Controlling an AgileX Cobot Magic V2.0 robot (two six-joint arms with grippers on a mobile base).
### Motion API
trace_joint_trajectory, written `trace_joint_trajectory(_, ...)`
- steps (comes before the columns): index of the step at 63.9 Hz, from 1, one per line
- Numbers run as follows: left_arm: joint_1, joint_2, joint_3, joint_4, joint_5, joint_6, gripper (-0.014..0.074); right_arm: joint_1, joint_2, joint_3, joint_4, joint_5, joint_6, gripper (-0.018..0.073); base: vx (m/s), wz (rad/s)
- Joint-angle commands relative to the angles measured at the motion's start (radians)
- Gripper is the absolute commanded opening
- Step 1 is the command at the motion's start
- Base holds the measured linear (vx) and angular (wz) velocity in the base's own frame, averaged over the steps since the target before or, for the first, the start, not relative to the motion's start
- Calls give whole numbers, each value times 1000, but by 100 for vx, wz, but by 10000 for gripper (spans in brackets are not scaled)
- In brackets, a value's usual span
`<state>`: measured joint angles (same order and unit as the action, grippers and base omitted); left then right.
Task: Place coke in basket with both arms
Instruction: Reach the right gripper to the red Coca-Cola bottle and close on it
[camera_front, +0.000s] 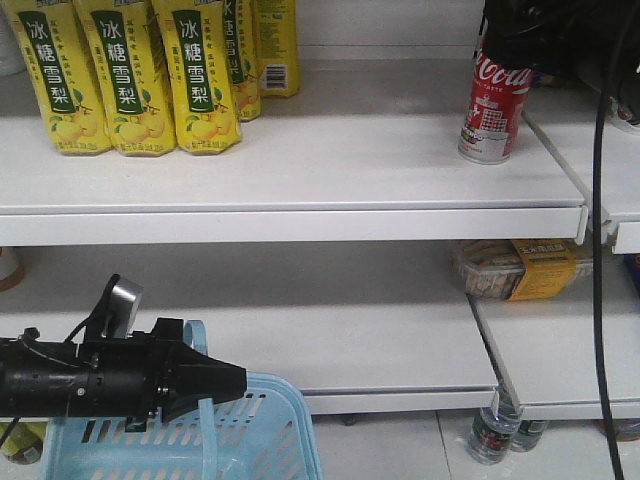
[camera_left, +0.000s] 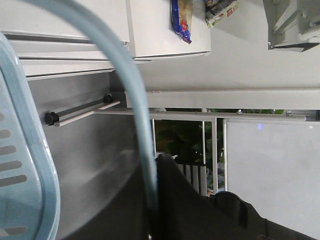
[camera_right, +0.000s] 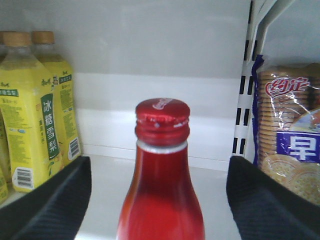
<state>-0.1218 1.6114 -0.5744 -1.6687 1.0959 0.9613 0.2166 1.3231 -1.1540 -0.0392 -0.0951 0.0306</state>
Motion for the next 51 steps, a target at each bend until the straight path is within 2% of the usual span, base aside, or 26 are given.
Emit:
trace_joint_trajectory(1,-7,-34,-24,-62,60,9,-6,-1,3,-61,1,-60,-3,533,0,0)
trace_joint_trajectory(10,-7,-34,-24,-62,60,9,-6,-1,36,-88,16,-57,-3,515,0,0)
trace_joint_trajectory(15,-7,-34,-24,-62,60,9,-6,-1,43,-93,23,-45,-3,453,0,0)
trace_joint_trajectory(22,-7,-34,-24,-62,60,9,-6,-1,44,-93,47,-18,-3,275,0,0)
trace_joint_trajectory(30,-7,-34,-24,-62,60,9,-6,-1,38,-93,83,16,-3,-19,0,0)
trace_joint_trajectory(51,-7,-34,-24,-62,60,9,-6,-1,-38,-91,92,127,-14,-10,0,0)
